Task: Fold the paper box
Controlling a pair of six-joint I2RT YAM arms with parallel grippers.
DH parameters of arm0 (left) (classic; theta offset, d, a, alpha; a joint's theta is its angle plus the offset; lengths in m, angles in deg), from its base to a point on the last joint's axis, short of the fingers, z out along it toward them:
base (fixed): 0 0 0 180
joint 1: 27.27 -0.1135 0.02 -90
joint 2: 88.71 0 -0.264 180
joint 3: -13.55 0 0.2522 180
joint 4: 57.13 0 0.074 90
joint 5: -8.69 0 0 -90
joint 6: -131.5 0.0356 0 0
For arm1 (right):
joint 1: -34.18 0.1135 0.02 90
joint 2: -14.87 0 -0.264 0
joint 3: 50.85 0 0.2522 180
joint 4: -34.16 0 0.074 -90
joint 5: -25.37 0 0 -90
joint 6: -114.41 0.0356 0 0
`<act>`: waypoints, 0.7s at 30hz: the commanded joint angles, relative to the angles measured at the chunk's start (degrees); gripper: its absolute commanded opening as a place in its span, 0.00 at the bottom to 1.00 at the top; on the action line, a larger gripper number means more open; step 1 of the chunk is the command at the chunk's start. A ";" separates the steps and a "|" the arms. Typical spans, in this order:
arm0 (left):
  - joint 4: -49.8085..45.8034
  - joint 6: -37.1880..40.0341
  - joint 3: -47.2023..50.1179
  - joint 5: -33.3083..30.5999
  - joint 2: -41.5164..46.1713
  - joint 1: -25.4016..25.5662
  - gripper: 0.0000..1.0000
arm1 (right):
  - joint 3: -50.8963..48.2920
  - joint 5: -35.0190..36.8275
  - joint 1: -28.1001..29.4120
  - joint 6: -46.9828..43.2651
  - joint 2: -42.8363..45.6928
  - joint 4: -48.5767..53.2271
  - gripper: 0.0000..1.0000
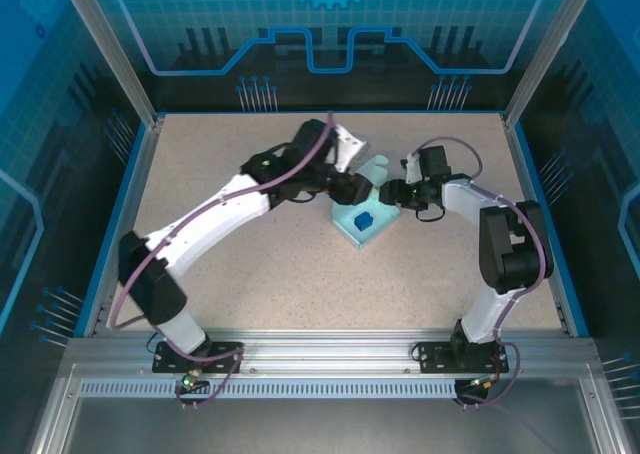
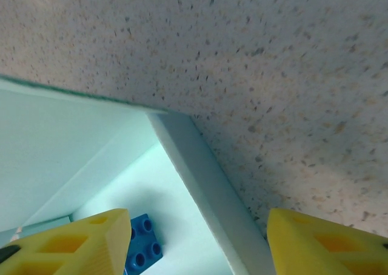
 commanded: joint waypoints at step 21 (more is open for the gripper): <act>16.42 -9.72 32.92 0.06 15.16 -14.55 0.73 | -19.01 6.10 7.32 -0.71 23.29 -4.14 0.63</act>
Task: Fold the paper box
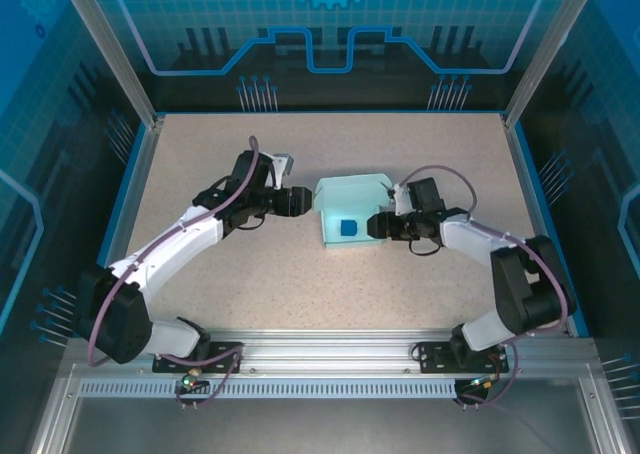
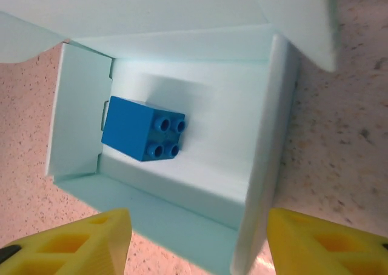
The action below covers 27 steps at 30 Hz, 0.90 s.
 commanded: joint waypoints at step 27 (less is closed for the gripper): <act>11.71 15.39 -5.00 1.43 -18.47 3.26 0.38 | 16.58 20.13 2.94 -27.82 -6.71 1.26 0.36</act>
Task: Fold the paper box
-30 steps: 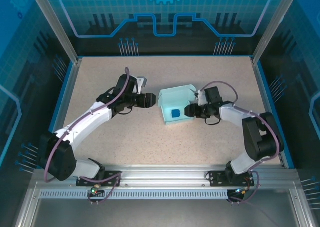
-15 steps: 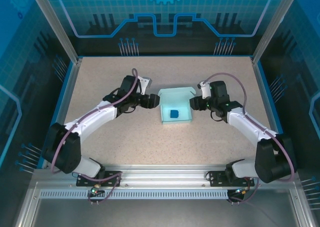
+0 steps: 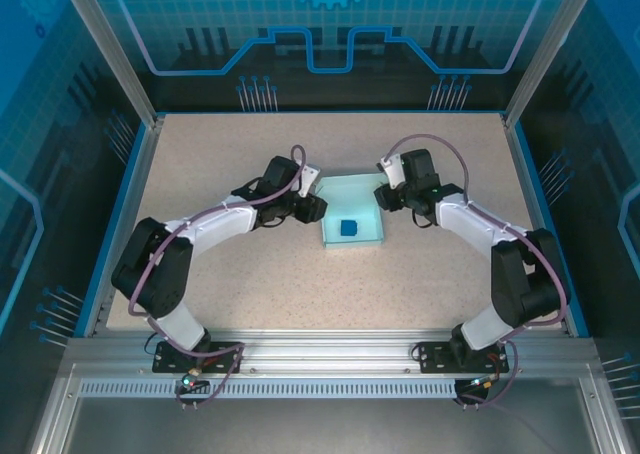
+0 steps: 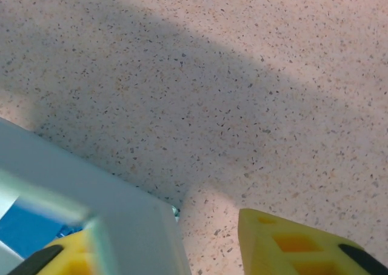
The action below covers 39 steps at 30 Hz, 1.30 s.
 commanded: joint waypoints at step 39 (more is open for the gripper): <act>1.16 -17.73 -11.49 -29.94 -8.34 7.71 0.00 | 8.25 29.62 13.62 34.06 -7.67 3.51 0.00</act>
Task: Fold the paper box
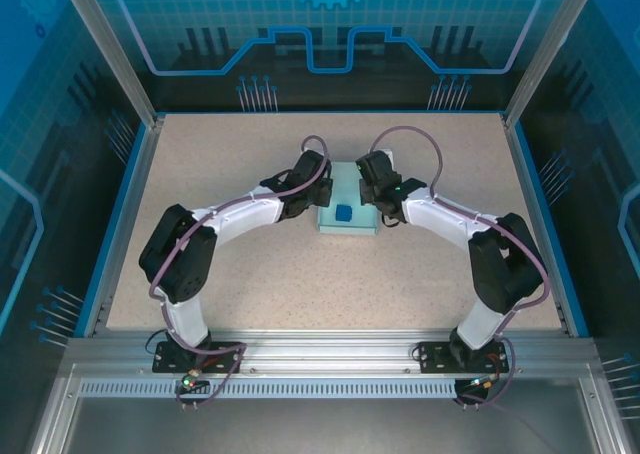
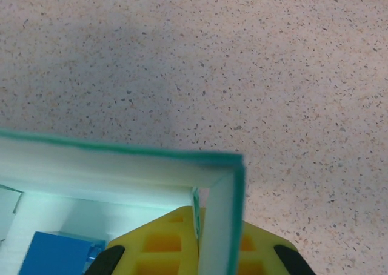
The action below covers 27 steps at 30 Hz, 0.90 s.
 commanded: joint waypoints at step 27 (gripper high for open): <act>25.20 -5.74 23.60 -15.28 8.82 7.55 0.00 | -20.43 13.34 9.55 13.25 7.36 -23.81 0.00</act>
